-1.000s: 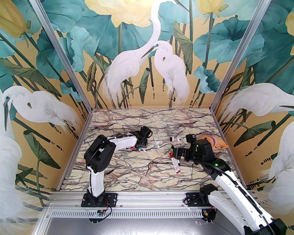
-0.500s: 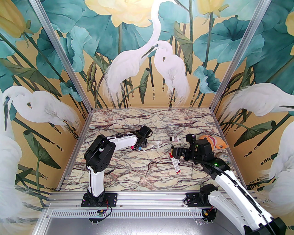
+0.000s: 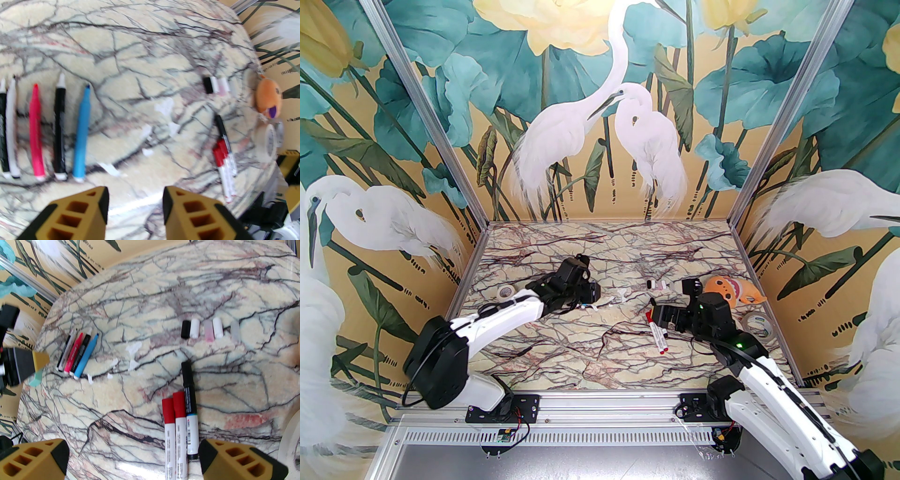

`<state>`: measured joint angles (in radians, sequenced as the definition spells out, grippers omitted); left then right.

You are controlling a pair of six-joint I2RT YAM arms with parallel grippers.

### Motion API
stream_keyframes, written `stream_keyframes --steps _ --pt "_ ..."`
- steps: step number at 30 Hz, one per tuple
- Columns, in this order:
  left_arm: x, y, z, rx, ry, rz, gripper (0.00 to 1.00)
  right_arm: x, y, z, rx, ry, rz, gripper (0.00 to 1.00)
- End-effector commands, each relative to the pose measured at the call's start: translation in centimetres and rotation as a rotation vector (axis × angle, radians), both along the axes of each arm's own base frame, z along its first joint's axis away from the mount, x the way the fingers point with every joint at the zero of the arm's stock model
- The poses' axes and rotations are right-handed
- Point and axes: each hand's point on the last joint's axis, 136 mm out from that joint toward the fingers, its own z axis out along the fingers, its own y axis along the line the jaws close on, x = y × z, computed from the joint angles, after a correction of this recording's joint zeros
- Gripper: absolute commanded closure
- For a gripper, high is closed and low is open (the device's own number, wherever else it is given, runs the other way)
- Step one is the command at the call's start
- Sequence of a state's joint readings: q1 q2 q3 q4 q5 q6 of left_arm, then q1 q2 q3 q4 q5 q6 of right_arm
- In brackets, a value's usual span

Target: Open the pen caps

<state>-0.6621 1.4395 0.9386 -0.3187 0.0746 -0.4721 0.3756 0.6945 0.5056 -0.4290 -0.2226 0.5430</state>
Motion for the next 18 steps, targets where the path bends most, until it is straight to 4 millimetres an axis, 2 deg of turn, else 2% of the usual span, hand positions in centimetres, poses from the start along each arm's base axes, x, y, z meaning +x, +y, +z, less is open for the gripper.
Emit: stream_keyframes --steps 1,4,5,6,8,10,12,15,18 --pt "-1.4 -2.1 2.5 -0.165 -0.020 -0.076 0.42 1.2 -0.4 1.1 -0.009 -0.038 -0.056 0.00" --pt "-2.5 -2.4 4.3 -0.234 -0.064 -0.124 0.16 1.2 -0.4 0.4 -0.025 -0.007 -0.063 0.04" --pt "-2.7 -2.4 4.9 -0.252 -0.083 -0.136 0.04 1.2 -0.2 0.2 -0.030 0.001 -0.063 0.07" --pt "-3.0 -2.4 5.4 -0.265 -0.097 -0.142 0.01 1.2 0.0 -0.1 -0.036 0.009 -0.059 0.10" --pt "-3.6 -2.4 6.5 -0.306 -0.126 -0.161 0.00 1.1 0.4 -0.5 -0.062 0.032 -0.045 0.15" --pt "-4.2 -2.2 7.1 -0.342 -0.149 -0.168 0.01 1.0 1.0 -1.2 -0.104 0.064 -0.025 0.17" --pt "-4.8 -1.8 7.5 -0.378 -0.169 -0.165 0.00 1.1 1.7 -1.8 -0.160 0.094 -0.006 0.24" --pt "-5.8 -1.1 7.4 -0.413 -0.186 -0.160 0.01 1.2 2.8 -3.0 -0.248 0.148 0.028 0.30" --pt "-6.3 -0.2 6.3 -0.398 -0.175 -0.135 0.01 1.3 3.8 -4.2 -0.326 0.199 0.059 0.37"
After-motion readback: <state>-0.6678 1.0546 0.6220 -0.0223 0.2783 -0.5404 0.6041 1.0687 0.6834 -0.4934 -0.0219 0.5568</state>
